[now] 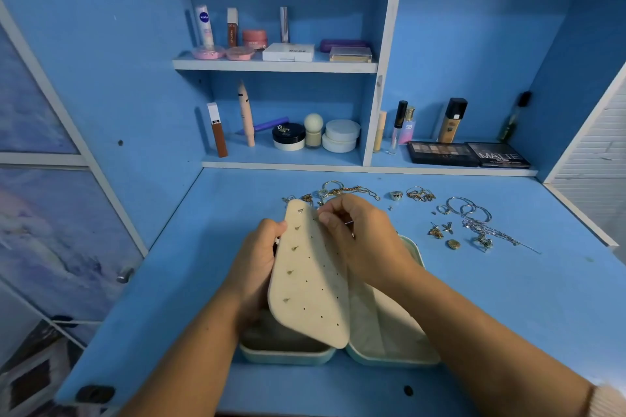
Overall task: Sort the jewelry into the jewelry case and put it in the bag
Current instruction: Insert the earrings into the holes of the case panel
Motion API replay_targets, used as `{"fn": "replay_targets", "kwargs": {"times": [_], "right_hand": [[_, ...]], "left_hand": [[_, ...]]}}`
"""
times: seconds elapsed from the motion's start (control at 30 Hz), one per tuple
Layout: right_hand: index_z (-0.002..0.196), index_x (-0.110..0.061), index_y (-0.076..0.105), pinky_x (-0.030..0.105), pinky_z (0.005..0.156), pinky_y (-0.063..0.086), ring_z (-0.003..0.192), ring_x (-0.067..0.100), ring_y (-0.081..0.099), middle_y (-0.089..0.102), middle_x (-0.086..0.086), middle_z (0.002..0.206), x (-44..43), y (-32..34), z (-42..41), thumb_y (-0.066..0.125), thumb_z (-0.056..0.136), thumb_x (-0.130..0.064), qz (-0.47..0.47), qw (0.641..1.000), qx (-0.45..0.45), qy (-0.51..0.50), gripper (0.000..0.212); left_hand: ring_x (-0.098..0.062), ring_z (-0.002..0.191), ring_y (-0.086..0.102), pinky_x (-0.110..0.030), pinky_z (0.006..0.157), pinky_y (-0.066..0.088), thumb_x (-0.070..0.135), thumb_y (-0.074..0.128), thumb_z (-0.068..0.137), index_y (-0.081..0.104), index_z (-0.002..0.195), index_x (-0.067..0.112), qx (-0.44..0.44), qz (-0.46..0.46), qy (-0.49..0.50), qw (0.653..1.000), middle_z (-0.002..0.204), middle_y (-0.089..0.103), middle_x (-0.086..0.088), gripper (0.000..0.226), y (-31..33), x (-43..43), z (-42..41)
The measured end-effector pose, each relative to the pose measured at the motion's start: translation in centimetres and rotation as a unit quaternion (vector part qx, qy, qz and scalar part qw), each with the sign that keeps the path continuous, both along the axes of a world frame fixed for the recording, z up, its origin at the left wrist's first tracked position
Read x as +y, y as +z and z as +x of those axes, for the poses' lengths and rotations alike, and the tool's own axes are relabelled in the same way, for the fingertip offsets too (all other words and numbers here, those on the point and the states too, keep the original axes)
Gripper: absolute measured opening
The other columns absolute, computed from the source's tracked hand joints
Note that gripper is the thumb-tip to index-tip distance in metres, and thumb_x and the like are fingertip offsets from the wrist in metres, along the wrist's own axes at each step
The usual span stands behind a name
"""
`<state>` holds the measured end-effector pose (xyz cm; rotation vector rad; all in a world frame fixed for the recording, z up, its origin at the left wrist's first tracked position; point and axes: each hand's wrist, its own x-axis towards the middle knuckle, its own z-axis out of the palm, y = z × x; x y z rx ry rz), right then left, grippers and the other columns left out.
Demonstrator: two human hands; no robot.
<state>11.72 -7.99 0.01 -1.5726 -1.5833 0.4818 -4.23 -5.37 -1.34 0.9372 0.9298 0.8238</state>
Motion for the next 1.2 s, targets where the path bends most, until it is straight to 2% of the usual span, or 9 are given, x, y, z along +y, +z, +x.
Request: {"fn": "replay_targets", "kwargs": {"times": [0.1,0.23,0.33,0.4,0.53,0.7,0.9,1.1,1.2], "right_hand": [[0.095,-0.026,0.062,0.005,0.069,0.038,0.085,-0.001,0.053,0.060,-0.017,0.090,0.0,-0.1,-0.1,0.053,0.095,-0.029,0.012,1.000,-0.008,-0.002,0.009],[0.096,-0.023,0.063,0.007,0.072,0.038,0.086,-0.002,0.051,0.056,-0.019,0.089,0.0,0.1,-0.3,0.054,0.095,-0.025,0.025,0.999,-0.023,0.004,0.010],[0.096,-0.020,0.063,0.017,0.079,0.042,0.084,0.002,0.050,0.056,-0.017,0.090,0.1,0.1,-0.3,0.054,0.095,-0.024,0.040,0.999,-0.036,0.001,0.009],[0.097,-0.018,0.064,0.012,0.077,0.041,0.083,0.002,0.049,0.056,-0.014,0.092,0.1,0.0,-0.3,0.055,0.095,-0.022,0.047,0.998,-0.049,0.003,0.010],[0.100,-0.016,0.064,0.002,0.073,0.036,0.080,-0.001,0.048,0.055,-0.013,0.094,0.0,0.0,-0.3,0.054,0.095,-0.022,0.052,0.996,-0.066,0.002,0.013],[0.102,-0.015,0.065,0.000,0.072,0.035,0.078,-0.002,0.048,0.052,-0.014,0.092,0.0,0.3,-0.5,0.054,0.095,-0.022,0.051,0.996,-0.078,0.003,0.014],[0.101,-0.014,0.068,0.002,0.074,0.037,0.075,0.000,0.048,0.053,-0.012,0.092,0.2,0.2,-0.7,0.059,0.093,-0.019,0.062,0.994,-0.090,0.004,0.014],[0.099,-0.029,0.069,0.004,0.070,0.041,0.078,-0.009,0.054,0.062,-0.021,0.084,-0.2,0.2,0.3,0.065,0.089,-0.023,-0.002,0.999,0.035,0.004,0.012],[0.090,-0.031,0.069,0.006,0.064,0.041,0.071,-0.006,0.055,0.063,-0.019,0.078,-0.4,-0.1,0.4,0.065,0.089,-0.025,-0.015,0.998,0.056,-0.008,0.007]], "left_hand": [[-0.028,0.087,0.042,-0.042,0.082,0.034,0.047,0.059,0.064,0.056,0.089,0.014,0.000,0.008,0.002,1.000,0.085,0.047,-0.014,0.041,0.1,-0.1,0.1],[-0.024,0.069,0.047,-0.037,0.073,0.038,0.041,0.048,0.083,0.056,0.074,0.013,0.017,0.027,0.002,0.999,0.069,0.050,-0.010,0.030,-0.3,0.1,0.1],[-0.023,0.064,0.045,-0.037,0.071,0.035,0.046,0.049,0.074,0.054,0.072,0.014,0.029,0.034,-0.008,0.999,0.067,0.046,-0.009,0.032,-0.4,0.2,0.0],[-0.021,0.060,0.046,-0.035,0.067,0.035,0.045,0.048,0.075,0.056,0.067,0.015,0.027,0.035,-0.007,0.999,0.064,0.048,-0.007,0.031,-0.4,0.2,-0.1],[-0.019,0.055,0.048,-0.033,0.062,0.036,0.036,0.039,0.091,0.061,0.059,0.017,0.016,0.043,-0.013,0.999,0.058,0.052,-0.004,0.044,-0.8,0.2,0.1],[-0.024,0.069,0.046,-0.040,0.075,0.034,0.048,0.050,0.071,0.058,0.072,0.015,0.022,0.045,-0.008,0.999,0.068,0.051,-0.010,0.034,-0.7,0.4,-0.1],[-0.021,0.063,0.048,-0.036,0.069,0.036,0.045,0.048,0.076,0.059,0.072,0.015,0.016,0.046,-0.016,0.999,0.065,0.053,-0.007,0.033,-0.9,0.5,0.0],[-0.026,0.072,0.051,-0.040,0.077,0.036,0.047,0.050,0.077,0.063,0.081,0.011,0.020,0.040,-0.018,0.999,0.075,0.055,-0.014,0.038,-0.9,0.5,-0.1],[-0.030,0.083,0.045,-0.043,0.080,0.033,0.052,0.058,0.064,0.060,0.084,0.013,0.016,0.032,-0.007,0.999,0.083,0.050,-0.016,0.044,-0.7,0.5,-0.1]]}}
